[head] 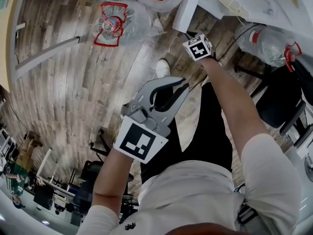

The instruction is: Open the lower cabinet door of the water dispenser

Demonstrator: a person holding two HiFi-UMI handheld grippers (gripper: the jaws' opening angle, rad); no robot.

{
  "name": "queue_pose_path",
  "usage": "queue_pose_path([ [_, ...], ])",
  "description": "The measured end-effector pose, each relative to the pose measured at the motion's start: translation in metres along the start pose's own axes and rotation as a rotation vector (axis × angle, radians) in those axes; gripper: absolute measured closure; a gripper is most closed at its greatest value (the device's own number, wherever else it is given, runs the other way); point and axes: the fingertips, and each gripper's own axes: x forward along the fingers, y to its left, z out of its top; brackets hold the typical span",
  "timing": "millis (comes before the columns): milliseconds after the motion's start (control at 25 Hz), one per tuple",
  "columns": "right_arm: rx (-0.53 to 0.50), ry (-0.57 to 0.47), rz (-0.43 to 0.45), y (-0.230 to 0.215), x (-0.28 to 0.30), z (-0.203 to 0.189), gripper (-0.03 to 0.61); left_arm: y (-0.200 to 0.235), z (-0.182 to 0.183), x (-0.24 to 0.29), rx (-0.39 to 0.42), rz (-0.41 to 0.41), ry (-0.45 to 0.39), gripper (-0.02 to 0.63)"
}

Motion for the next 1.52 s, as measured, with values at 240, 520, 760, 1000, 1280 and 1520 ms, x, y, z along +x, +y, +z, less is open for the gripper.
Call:
queue_pose_path([
  [240,-0.017,0.003,0.004,0.013,0.009,0.021,0.529,0.016,-0.001,-0.012,-0.005,0.014,-0.016,0.552],
  [520,-0.041,0.006,0.016,0.022,0.020,0.036,0.529,0.029,-0.003,-0.021,-0.002,0.015,-0.019,0.552],
  [760,-0.046,0.023,0.011,0.027,0.025,0.045,0.529,0.033,-0.001,-0.028,0.003,0.004,-0.017,0.552],
  [1000,-0.045,0.019,-0.005,0.026,0.011,0.046,0.529,0.029,0.006,-0.034,0.035,-0.013,-0.020,0.552],
  [1280,-0.006,-0.048,-0.029,0.022,-0.063,0.046,0.531,-0.001,0.031,-0.035,0.082,-0.069,-0.039,0.552],
  [1520,0.068,-0.100,-0.023,0.045,-0.170,0.018,0.563,-0.054,0.051,-0.044,0.105,-0.151,-0.033,0.552],
])
